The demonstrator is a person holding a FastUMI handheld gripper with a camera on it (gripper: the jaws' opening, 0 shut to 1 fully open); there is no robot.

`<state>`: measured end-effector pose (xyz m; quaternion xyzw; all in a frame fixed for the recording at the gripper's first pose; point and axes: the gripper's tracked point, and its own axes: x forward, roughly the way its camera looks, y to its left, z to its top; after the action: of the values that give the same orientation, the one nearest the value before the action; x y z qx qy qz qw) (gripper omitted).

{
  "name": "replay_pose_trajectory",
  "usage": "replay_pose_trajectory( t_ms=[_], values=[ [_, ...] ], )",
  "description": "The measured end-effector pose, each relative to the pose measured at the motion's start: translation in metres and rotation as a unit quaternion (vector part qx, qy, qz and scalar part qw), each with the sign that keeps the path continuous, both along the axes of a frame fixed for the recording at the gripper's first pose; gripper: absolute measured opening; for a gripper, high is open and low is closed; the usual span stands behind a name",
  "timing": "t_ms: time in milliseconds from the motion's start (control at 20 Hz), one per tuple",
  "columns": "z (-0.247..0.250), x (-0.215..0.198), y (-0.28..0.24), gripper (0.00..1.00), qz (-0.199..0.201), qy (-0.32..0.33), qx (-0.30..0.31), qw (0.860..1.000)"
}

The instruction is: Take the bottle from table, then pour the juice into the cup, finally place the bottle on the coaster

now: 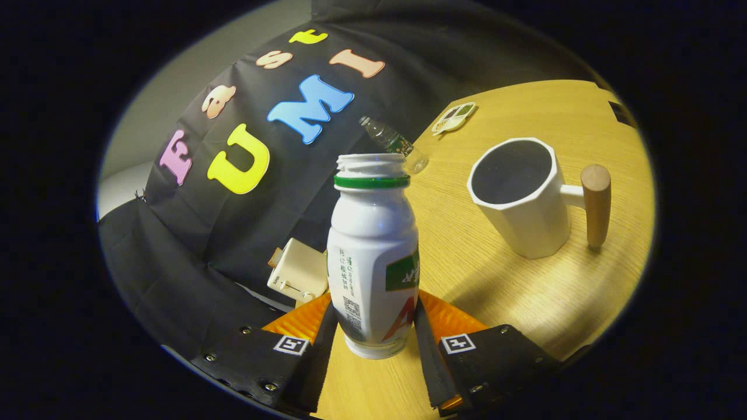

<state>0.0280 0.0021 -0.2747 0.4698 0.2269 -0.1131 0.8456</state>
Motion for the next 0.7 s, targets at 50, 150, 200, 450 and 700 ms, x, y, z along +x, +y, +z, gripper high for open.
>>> replay_pose_trajectory(
  t_ms=[50, 150, 200, 450, 700],
  values=[
    [-0.001, -0.002, 0.0, 0.67, -0.003, 0.004, 0.01, 1.0],
    [-0.004, -0.002, -0.003, 0.68, -0.011, 0.008, 0.028, 1.0],
    [-0.005, -0.002, -0.005, 0.68, -0.017, 0.008, 0.038, 0.999],
    [-0.007, -0.004, -0.007, 0.68, -0.029, 0.016, 0.074, 0.997],
    [-0.006, -0.005, -0.017, 0.68, -0.053, 0.02, 0.111, 0.992]
  ],
)
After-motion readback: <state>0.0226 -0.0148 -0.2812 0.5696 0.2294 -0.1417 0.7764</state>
